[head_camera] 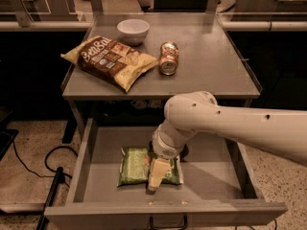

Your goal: Pick green jalapeno chip bag from top drawer and place on counter

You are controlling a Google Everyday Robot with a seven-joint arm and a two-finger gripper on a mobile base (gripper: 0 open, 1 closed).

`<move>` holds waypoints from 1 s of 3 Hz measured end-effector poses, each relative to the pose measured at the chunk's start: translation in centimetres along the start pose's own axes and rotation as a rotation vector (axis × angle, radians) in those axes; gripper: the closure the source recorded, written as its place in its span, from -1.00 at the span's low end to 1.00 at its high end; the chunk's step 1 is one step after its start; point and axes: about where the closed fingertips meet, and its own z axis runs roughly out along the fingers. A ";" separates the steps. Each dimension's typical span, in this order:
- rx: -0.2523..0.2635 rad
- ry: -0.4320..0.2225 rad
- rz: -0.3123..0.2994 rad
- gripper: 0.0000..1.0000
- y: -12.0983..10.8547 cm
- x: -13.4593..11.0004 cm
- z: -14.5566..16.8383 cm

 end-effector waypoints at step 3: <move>-0.033 -0.003 0.032 -1.00 -0.2 1.8 2.7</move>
Offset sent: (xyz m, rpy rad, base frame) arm 0.0090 -0.0057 -0.0357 0.0200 0.0264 -0.0001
